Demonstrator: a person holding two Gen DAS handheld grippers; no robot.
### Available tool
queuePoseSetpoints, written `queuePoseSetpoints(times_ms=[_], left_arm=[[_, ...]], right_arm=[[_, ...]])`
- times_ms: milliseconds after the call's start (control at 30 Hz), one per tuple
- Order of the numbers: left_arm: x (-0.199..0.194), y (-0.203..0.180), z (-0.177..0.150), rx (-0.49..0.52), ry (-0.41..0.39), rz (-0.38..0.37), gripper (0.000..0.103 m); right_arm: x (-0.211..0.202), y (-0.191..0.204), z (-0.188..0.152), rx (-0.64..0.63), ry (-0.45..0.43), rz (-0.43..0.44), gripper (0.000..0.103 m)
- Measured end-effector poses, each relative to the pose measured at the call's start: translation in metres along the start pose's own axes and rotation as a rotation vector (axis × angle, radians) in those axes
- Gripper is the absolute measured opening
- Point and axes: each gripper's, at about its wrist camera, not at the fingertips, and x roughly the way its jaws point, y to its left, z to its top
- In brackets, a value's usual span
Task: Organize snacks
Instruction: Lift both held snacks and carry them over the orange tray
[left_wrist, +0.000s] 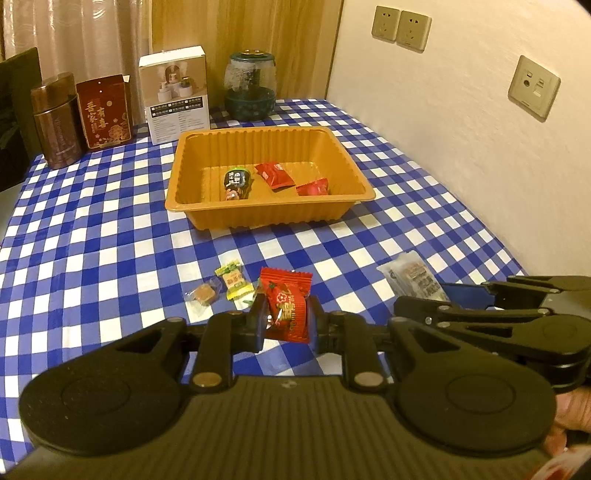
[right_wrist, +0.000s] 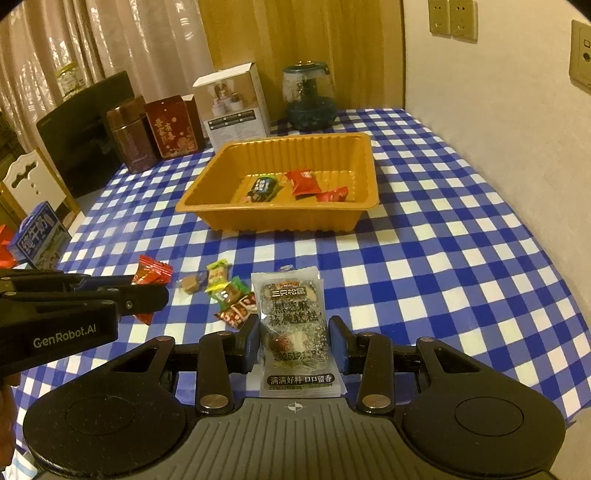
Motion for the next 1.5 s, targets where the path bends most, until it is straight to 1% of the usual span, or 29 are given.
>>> queuePoseSetpoints(times_ms=[300, 833, 1067, 1267, 1500], left_arm=[[0.020, 0.005, 0.021, -0.014, -0.008, -0.001, 0.019], [0.054, 0.020, 0.059, -0.021, -0.025, -0.006, 0.019], [0.074, 0.026, 0.081, -0.018, -0.034, -0.013, 0.019], [0.094, 0.034, 0.102, -0.011, -0.040, 0.002, 0.019], [0.120, 0.051, 0.123, -0.039, -0.038, 0.008, 0.019]], right_arm=[[0.012, -0.008, 0.023, -0.009, -0.017, -0.008, 0.040], [0.043, -0.016, 0.080, -0.034, -0.047, 0.005, 0.040], [0.066, -0.025, 0.101, -0.027, -0.041, 0.008, 0.040], [0.087, -0.034, 0.121, 0.009, -0.038, 0.024, 0.040], [0.116, -0.039, 0.143, 0.047, -0.029, 0.051, 0.040]])
